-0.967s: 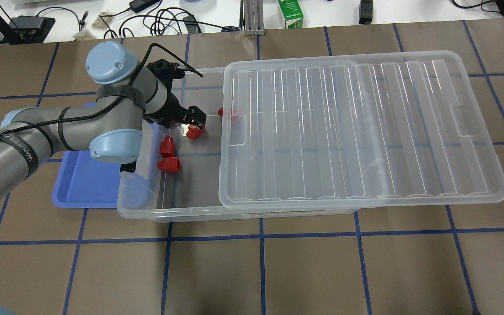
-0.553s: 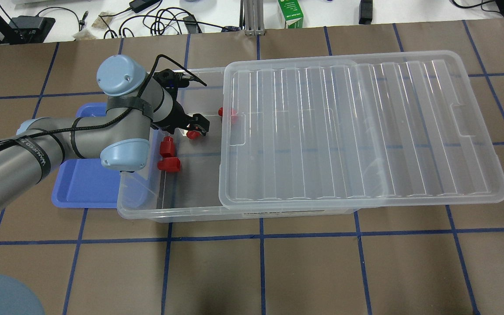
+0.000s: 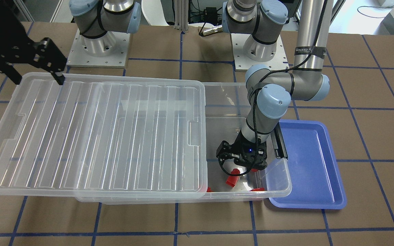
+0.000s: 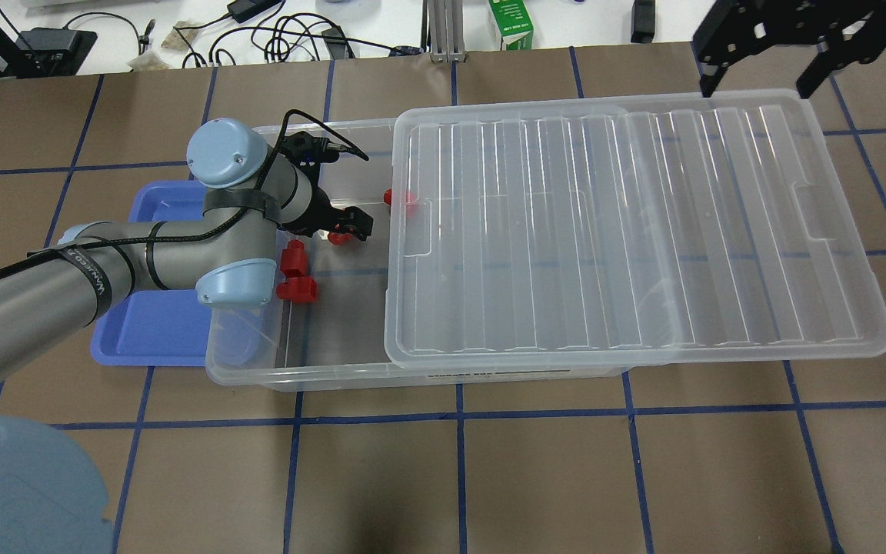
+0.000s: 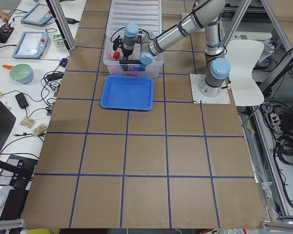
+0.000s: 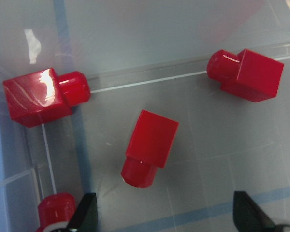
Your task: Place red block in blue tray from box
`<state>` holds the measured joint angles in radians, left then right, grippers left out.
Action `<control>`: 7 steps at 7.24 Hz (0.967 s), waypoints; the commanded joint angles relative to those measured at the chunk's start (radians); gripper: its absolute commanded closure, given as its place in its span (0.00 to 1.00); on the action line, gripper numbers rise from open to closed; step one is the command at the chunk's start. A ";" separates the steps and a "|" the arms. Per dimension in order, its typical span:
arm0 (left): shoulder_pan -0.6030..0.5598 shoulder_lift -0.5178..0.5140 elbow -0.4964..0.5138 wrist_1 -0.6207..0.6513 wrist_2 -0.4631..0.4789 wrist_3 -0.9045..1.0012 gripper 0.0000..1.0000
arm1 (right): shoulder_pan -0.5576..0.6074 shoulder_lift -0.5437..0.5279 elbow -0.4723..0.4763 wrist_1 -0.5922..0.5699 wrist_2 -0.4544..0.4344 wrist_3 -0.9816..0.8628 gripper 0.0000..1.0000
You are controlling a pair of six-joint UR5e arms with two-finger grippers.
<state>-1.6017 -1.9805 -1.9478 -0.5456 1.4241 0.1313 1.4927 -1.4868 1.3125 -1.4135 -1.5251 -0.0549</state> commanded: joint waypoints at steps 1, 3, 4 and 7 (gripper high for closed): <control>0.000 -0.044 0.000 0.084 0.001 0.024 0.00 | 0.075 0.039 0.001 -0.067 -0.001 0.036 0.00; 0.000 -0.057 0.001 0.101 0.003 0.030 0.07 | 0.075 0.031 0.026 -0.073 0.000 0.026 0.00; 0.000 -0.057 0.000 0.101 0.001 0.033 0.24 | 0.075 0.023 0.054 -0.105 -0.001 0.024 0.00; 0.000 -0.057 0.000 0.101 0.003 0.037 0.78 | 0.075 -0.027 0.088 -0.091 -0.023 0.024 0.00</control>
<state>-1.6015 -2.0370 -1.9477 -0.4451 1.4268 0.1676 1.5672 -1.4998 1.3864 -1.5067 -1.5346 -0.0325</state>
